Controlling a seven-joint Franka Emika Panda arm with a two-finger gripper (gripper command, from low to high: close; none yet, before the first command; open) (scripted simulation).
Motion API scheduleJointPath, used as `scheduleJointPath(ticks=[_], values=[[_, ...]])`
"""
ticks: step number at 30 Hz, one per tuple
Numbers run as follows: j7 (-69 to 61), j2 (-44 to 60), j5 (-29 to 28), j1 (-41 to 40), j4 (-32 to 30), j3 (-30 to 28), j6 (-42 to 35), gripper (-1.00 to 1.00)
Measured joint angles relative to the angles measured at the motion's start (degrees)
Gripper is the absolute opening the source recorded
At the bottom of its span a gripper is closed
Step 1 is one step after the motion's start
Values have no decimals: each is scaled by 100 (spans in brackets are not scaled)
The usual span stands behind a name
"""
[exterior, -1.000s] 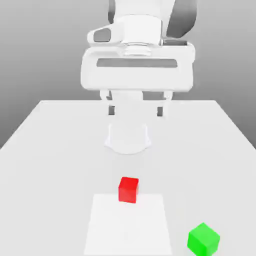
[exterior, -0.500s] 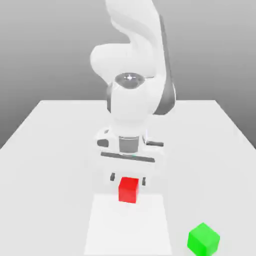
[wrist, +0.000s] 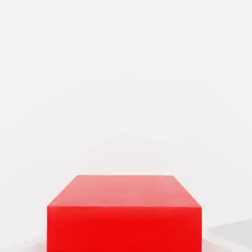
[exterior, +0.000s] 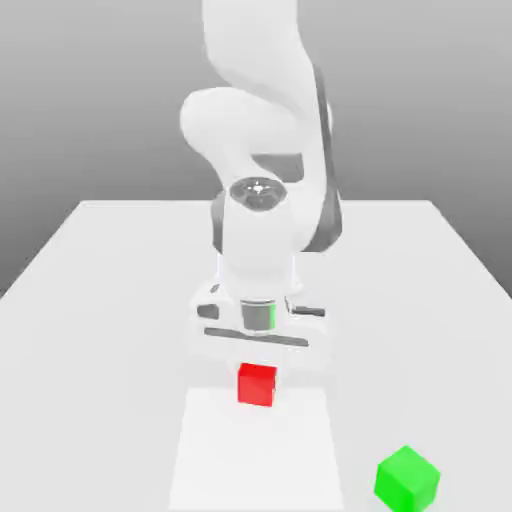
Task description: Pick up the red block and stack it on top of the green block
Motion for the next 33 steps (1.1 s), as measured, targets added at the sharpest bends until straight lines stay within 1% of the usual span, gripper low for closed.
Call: scheduleJointPath(ticks=[6, 14, 18, 22, 26, 30, 31, 33], values=[[-254, -718, 382, -46, -69, 178, -639, -100], [-691, -1594, 861, 235, -208, 34, -1399, -100], [-2025, -1294, 1285, 739, 484, 98, -1791, -100], [-3355, -849, 1377, 1175, 1321, 263, -2186, -100], [-4506, -382, 1174, 1411, 2156, 389, -2556, -100], [-5492, 108, 748, 1536, 2981, 551, -2903, -100], [-5646, 255, 640, 1565, 3131, 570, -2909, -100], [-5707, 622, 486, 1601, 3257, 558, -2671, -100]])
